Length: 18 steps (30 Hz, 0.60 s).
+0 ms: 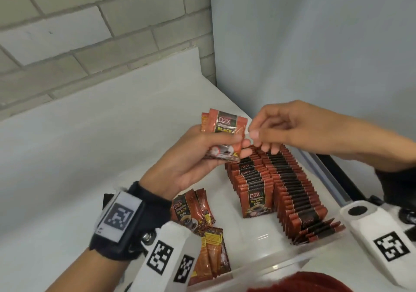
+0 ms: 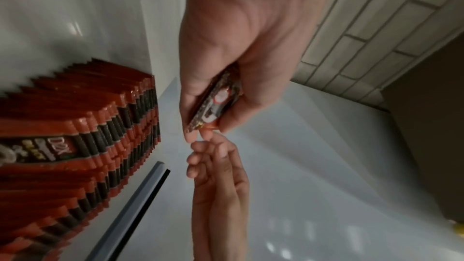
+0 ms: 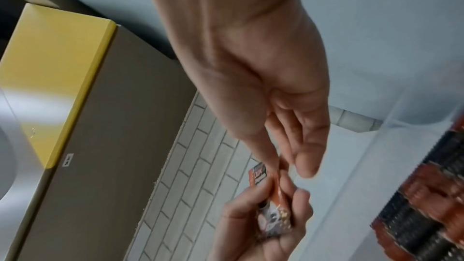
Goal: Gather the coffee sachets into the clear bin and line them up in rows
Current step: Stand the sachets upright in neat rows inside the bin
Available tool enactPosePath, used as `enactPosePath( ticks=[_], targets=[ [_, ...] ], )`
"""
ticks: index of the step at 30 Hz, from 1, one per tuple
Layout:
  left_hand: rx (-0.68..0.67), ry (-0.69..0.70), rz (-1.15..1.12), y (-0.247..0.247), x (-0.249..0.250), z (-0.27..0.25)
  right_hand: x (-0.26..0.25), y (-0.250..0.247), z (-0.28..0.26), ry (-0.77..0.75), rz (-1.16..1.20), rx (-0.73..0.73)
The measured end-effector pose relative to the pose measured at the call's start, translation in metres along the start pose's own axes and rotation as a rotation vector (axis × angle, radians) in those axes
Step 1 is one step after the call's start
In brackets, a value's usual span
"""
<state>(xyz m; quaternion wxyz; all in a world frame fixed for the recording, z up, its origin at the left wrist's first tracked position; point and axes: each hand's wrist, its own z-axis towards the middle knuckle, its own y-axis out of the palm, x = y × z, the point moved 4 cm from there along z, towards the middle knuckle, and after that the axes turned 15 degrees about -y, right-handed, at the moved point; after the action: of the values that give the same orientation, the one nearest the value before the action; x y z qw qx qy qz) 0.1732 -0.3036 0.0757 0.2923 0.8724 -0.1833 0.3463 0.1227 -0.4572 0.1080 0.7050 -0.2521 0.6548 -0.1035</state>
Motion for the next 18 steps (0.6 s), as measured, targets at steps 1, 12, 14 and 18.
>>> enactPosePath(
  ticks=[1,12,14,18],
  targets=[
    [-0.009,-0.005,0.018,0.002,-0.001,0.003,0.002,0.001,0.001,-0.001,0.028,0.05],
    [0.071,0.026,0.209,-0.002,-0.013,0.013,0.018,0.003,0.007,0.01,0.12,0.189],
    [0.068,0.041,0.201,-0.003,-0.012,0.013,0.018,0.001,0.006,0.002,0.081,0.165],
    [0.12,0.066,0.035,-0.011,-0.007,0.013,0.018,-0.004,-0.005,0.01,0.031,0.094]
  ],
)
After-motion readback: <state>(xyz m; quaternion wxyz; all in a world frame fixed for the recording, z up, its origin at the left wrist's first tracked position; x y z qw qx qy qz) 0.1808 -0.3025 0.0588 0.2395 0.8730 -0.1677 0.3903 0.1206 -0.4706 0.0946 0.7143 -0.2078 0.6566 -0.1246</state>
